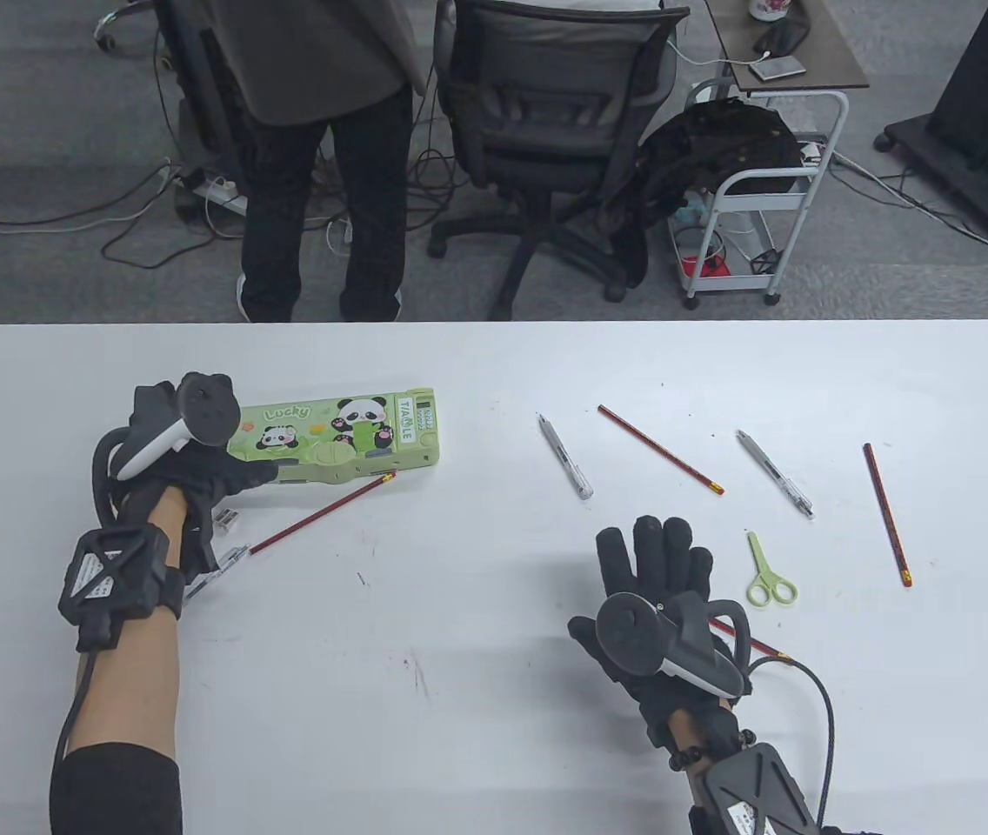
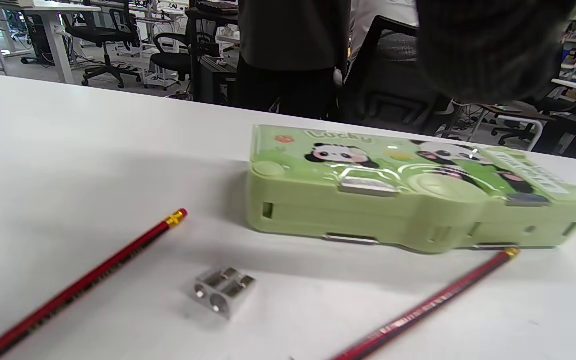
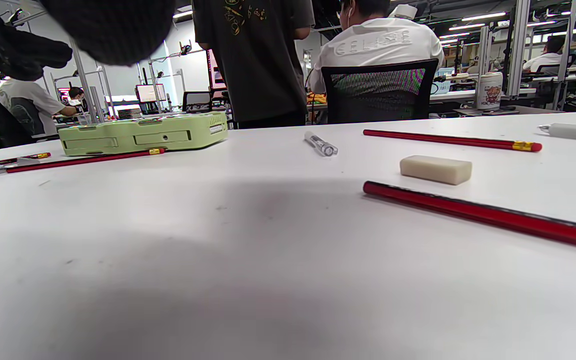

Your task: Organize multifunction pencil case

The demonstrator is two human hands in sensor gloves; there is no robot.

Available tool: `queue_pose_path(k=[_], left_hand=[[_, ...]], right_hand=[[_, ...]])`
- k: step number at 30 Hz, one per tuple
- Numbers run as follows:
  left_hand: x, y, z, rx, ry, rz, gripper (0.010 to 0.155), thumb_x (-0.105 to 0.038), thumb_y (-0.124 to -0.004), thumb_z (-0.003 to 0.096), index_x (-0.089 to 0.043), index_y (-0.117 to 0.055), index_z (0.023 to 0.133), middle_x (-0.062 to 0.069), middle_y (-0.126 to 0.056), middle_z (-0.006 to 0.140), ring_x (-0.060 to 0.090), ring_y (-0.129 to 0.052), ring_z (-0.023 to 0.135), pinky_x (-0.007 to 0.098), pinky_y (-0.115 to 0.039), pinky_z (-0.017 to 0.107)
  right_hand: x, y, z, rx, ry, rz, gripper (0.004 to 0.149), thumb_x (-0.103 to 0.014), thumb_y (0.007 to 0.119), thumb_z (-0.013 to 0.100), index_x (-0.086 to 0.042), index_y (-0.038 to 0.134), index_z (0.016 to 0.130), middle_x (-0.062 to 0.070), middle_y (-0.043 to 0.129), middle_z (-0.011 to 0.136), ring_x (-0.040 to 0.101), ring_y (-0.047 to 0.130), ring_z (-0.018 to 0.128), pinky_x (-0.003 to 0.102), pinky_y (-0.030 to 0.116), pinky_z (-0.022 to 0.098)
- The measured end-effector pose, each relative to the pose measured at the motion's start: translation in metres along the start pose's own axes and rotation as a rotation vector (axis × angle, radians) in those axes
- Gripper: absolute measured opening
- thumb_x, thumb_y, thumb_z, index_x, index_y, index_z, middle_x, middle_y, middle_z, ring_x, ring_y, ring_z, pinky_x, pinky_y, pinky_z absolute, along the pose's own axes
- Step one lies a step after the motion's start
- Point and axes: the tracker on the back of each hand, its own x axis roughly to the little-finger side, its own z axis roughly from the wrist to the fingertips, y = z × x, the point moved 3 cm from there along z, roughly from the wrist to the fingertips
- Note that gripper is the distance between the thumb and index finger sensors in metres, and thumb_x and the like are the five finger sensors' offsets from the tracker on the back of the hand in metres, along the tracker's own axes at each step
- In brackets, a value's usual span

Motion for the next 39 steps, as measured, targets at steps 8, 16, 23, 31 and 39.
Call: queue_pose_path(k=[8,16,23,31,39], left_hand=[[0.0,0.0,0.036,0.069,0.016,0.047,0.117,-0.061,-0.085,0.0378,-0.022,-0.003,0.111,0.011,-0.003,0.125,0.052,-0.008,0.114,0.07,-0.02,0.077],[-0.02,-0.042,0.072,0.223,-0.004,0.042,0.12,-0.059,-0.088,0.036,-0.024,0.001,0.109,0.008,0.001,0.124,0.05,-0.005,0.114,0.07,-0.018,0.077],[-0.034,-0.056,0.093,0.33,0.004,0.019,0.121,-0.053,-0.091,0.0396,-0.027,0.006,0.107,0.003,0.01,0.121,0.043,0.008,0.112,0.067,-0.011,0.078],[-0.04,-0.059,0.099,0.182,0.015,0.152,0.123,-0.048,-0.102,0.0323,-0.028,-0.011,0.113,-0.001,-0.022,0.13,0.037,-0.022,0.123,0.064,-0.024,0.083],[-0.038,-0.054,0.091,0.052,-0.066,0.116,0.123,-0.058,-0.105,0.0253,-0.021,-0.031,0.117,0.006,-0.048,0.127,0.036,-0.053,0.118,0.064,-0.048,0.084]], right_hand=[[-0.002,0.001,0.001,-0.011,-0.007,-0.009,0.095,-0.053,0.065,0.051,0.001,0.017,0.111,0.044,0.009,0.105,0.07,0.009,0.091,0.078,0.025,0.063],[-0.005,0.003,0.0,-0.031,-0.017,-0.01,0.095,-0.053,0.065,0.051,0.001,0.017,0.111,0.044,0.009,0.105,0.07,0.009,0.091,0.078,0.025,0.063],[-0.008,0.005,0.001,-0.047,-0.033,-0.006,0.096,-0.053,0.066,0.051,0.002,0.017,0.111,0.044,0.009,0.105,0.07,0.01,0.091,0.078,0.026,0.064],[-0.01,0.006,0.002,-0.054,-0.042,-0.008,0.096,-0.053,0.067,0.05,0.002,0.017,0.111,0.044,0.011,0.105,0.07,0.011,0.092,0.078,0.027,0.064],[-0.009,0.004,0.001,-0.037,-0.034,-0.006,0.096,-0.052,0.067,0.05,0.003,0.017,0.111,0.044,0.01,0.105,0.07,0.012,0.092,0.078,0.027,0.064]])
